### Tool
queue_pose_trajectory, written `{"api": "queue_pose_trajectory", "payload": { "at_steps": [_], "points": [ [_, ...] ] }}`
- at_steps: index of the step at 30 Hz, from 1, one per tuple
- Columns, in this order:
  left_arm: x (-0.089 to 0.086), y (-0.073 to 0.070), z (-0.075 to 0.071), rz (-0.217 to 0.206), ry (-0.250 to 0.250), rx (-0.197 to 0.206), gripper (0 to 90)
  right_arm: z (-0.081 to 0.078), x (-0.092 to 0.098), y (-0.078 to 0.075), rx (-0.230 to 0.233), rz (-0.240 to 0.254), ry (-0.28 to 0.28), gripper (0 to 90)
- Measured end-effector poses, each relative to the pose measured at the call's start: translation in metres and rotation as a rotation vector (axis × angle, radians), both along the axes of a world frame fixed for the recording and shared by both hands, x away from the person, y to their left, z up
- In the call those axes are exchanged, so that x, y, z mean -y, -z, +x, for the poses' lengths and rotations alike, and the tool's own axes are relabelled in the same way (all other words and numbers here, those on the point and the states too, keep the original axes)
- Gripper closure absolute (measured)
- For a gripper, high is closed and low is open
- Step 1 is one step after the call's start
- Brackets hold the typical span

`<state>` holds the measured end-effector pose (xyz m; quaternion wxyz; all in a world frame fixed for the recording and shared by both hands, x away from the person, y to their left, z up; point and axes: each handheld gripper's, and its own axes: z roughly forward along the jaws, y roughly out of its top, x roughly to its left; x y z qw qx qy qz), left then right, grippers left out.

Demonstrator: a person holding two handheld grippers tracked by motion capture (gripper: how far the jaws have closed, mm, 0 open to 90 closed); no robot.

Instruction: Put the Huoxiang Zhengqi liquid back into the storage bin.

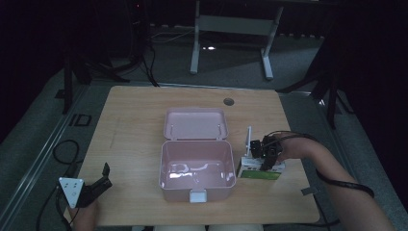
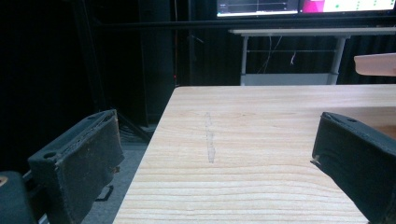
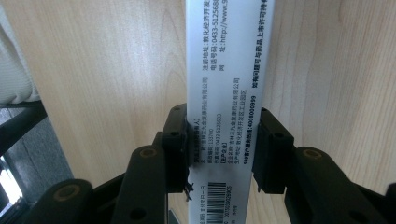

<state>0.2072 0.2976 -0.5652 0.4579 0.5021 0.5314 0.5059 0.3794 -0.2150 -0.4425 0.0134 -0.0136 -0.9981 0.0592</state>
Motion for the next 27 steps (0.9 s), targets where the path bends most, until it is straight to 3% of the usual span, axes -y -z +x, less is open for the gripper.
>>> {"api": "queue_pose_trajectory", "payload": {
  "at_steps": [12, 27],
  "points": [
    [0.0, 0.0, 0.0, 0.001, 0.001, 0.001, 2.0, -0.013, 0.002, -0.033, -0.023, -0.012, 0.017, 62.1],
    [0.0, 0.0, 0.0, -0.007, -0.002, -0.001, 2.0, -0.023, 0.001, -0.08, -0.007, -0.018, 0.045, 62.2]
  ]
}}
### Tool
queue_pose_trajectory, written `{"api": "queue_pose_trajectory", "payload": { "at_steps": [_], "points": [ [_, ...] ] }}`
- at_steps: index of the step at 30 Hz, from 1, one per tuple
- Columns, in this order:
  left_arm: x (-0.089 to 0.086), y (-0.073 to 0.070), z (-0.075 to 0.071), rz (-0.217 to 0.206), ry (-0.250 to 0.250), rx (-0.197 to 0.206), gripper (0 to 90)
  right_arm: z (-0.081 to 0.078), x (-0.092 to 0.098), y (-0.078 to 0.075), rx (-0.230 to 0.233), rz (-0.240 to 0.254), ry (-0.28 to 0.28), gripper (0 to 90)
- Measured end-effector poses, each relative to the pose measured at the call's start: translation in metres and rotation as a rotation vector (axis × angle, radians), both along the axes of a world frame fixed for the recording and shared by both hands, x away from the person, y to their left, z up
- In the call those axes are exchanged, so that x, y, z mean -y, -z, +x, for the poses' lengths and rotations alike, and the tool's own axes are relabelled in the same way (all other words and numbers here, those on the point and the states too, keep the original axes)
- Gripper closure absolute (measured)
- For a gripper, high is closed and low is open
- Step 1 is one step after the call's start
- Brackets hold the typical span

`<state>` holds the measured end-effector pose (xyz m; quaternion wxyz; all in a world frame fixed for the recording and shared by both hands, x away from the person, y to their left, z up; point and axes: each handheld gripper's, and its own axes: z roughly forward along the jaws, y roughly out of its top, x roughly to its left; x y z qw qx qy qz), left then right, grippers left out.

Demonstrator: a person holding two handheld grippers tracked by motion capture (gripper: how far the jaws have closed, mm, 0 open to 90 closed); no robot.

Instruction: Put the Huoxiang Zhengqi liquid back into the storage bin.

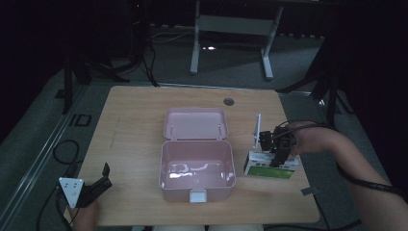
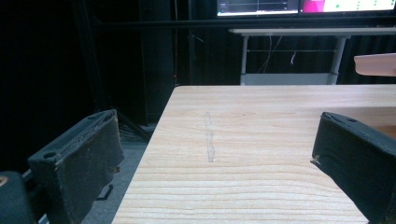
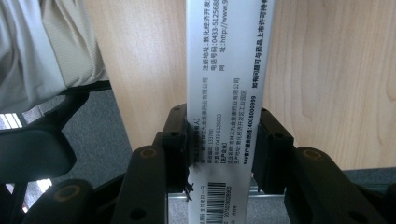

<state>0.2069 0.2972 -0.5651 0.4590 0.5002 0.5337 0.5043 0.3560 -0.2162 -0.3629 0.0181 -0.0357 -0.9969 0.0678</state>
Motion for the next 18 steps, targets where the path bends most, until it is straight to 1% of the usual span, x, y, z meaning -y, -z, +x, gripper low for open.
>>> {"api": "queue_pose_trajectory", "payload": {
  "at_steps": [3, 7, 8, 12, 13, 14, 15, 18],
  "points": [
    [0.0, 0.0, 0.0, 0.002, -0.002, 0.0, 2.0, -0.003, -0.002, -0.011, 0.001, 0.001, -0.001, 62.2],
    [0.0, 0.0, 0.0, 0.0, -0.003, 0.001, 2.0, -0.005, -0.004, -0.024, 0.011, 0.019, -0.009, 62.2],
    [0.0, 0.0, 0.0, -0.001, -0.003, 0.002, 2.0, -0.006, -0.005, -0.03, 0.01, 0.023, -0.01, 62.2],
    [0.0, 0.0, 0.0, 0.002, -0.004, 0.0, 2.0, -0.008, -0.008, -0.035, 0.013, 0.019, -0.009, 62.2],
    [0.0, 0.0, 0.0, 0.004, -0.002, -0.003, 2.0, -0.009, -0.01, -0.037, 0.014, 0.017, -0.013, 62.2],
    [0.0, 0.0, 0.0, 0.004, -0.001, -0.003, 2.0, -0.009, -0.016, -0.04, 0.011, 0.005, -0.01, 62.2],
    [0.0, 0.0, 0.0, 0.005, -0.003, 0.0, 2.0, -0.009, -0.016, -0.04, 0.011, 0.005, -0.01, 62.2],
    [0.0, 0.0, 0.0, 0.0, -0.003, 0.003, 2.0, -0.01, -0.025, -0.046, 0.016, 0.007, -0.014, 62.2]
  ]
}}
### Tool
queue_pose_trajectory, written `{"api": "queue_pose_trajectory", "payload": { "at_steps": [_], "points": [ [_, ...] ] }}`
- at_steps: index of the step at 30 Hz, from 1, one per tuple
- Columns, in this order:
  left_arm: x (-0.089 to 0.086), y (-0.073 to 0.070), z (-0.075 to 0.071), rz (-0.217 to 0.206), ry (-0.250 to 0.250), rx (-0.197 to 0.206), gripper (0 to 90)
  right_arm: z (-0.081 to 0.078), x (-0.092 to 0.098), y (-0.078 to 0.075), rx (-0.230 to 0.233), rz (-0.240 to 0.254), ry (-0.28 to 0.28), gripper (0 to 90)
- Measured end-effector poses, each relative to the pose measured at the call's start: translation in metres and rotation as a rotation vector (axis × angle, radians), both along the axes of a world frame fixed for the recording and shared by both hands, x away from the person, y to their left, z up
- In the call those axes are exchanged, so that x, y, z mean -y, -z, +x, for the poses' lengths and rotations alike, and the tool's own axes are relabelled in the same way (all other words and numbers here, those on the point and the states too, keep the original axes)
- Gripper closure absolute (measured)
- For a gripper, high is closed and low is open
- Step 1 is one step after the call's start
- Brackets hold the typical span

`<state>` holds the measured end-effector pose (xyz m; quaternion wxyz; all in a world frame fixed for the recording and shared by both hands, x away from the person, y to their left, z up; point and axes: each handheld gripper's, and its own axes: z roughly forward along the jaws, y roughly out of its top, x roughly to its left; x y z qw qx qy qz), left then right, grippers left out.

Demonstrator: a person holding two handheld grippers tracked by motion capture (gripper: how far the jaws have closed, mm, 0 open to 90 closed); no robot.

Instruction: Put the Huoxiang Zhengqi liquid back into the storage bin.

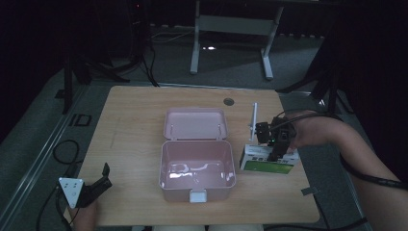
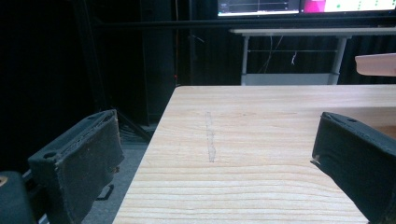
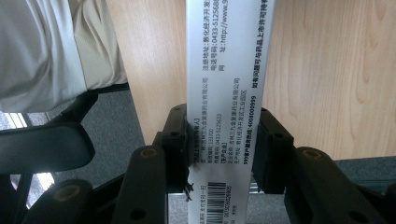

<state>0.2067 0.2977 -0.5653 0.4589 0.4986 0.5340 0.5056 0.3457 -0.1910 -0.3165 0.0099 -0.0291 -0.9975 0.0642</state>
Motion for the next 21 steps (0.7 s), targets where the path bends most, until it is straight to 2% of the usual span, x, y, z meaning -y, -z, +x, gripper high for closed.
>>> {"api": "queue_pose_trajectory", "payload": {
  "at_steps": [4, 11, 12, 21],
  "points": [
    [0.0, 0.0, 0.0, -0.001, 0.002, -0.001, 2.0, 0.0, -0.012, -0.005, -0.011, 0.013, 0.002, 62.2],
    [0.0, 0.0, 0.0, -0.002, 0.004, 0.001, 2.0, -0.004, -0.043, -0.009, -0.013, 0.012, -0.042, 62.2],
    [0.0, 0.0, 0.0, -0.002, 0.005, 0.002, 2.0, -0.004, -0.043, -0.009, -0.013, 0.012, -0.042, 62.2],
    [-0.001, 0.0, -0.001, -0.006, 0.012, 0.005, 2.0, -0.009, -0.086, -0.008, -0.021, 0.006, -0.082, 62.2]
  ]
}}
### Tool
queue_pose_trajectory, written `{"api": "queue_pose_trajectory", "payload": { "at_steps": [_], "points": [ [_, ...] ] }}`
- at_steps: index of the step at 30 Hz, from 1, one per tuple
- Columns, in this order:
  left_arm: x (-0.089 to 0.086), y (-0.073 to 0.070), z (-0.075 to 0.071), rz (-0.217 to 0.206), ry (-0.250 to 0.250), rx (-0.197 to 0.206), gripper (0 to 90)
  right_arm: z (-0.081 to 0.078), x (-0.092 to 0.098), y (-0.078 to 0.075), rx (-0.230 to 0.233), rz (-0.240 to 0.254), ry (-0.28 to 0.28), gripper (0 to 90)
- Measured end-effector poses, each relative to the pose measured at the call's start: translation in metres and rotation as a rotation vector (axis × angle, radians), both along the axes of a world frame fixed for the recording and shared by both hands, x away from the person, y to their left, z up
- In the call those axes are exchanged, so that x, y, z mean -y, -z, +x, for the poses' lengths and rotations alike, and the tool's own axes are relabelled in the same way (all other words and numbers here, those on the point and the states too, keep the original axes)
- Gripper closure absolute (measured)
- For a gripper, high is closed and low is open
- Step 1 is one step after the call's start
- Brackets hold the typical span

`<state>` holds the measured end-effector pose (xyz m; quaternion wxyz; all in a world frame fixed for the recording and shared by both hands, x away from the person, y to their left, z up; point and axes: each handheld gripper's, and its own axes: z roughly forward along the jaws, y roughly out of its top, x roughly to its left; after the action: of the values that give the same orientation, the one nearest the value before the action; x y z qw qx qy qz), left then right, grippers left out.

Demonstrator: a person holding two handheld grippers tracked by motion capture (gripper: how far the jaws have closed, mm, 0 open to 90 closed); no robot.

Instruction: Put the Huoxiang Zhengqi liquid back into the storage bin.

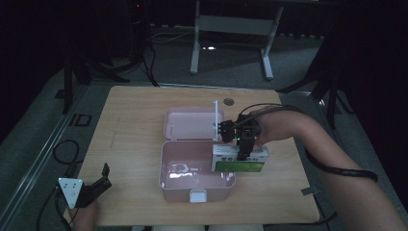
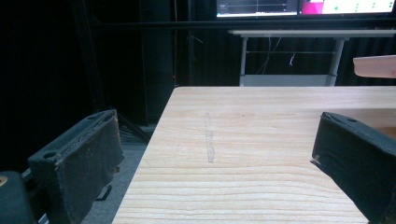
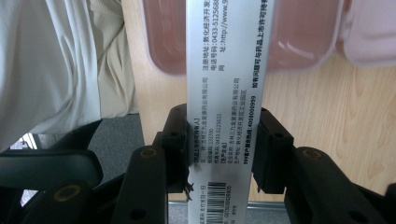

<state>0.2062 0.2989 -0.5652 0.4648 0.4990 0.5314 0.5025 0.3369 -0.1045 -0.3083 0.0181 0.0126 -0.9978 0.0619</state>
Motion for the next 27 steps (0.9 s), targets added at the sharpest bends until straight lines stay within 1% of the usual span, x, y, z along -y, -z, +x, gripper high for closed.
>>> {"api": "queue_pose_trajectory", "payload": {
  "at_steps": [6, 11, 16, 17, 23, 27],
  "points": [
    [0.0, 0.0, 0.0, -0.002, 0.003, 0.002, 2.0, -0.005, -0.026, 0.002, -0.008, -0.003, -0.043, 62.2],
    [-0.001, 0.0, 0.0, -0.002, 0.004, 0.001, 2.0, -0.009, -0.043, 0.002, -0.005, -0.012, -0.059, 62.2],
    [-0.001, 0.0, 0.0, -0.004, 0.005, 0.002, 2.0, -0.009, -0.054, 0.005, -0.009, 0.004, -0.067, 62.2],
    [-0.001, 0.0, 0.0, -0.004, 0.005, 0.001, 2.0, -0.009, -0.056, 0.006, -0.008, 0.001, -0.072, 62.2],
    [-0.001, 0.0, 0.0, -0.001, 0.006, 0.0, 2.0, -0.011, -0.065, 0.018, -0.015, -0.002, -0.085, 62.2],
    [0.0, 0.0, 0.0, -0.001, 0.007, 0.001, 2.0, -0.012, -0.072, 0.024, -0.024, 0.007, -0.095, 62.2]
  ]
}}
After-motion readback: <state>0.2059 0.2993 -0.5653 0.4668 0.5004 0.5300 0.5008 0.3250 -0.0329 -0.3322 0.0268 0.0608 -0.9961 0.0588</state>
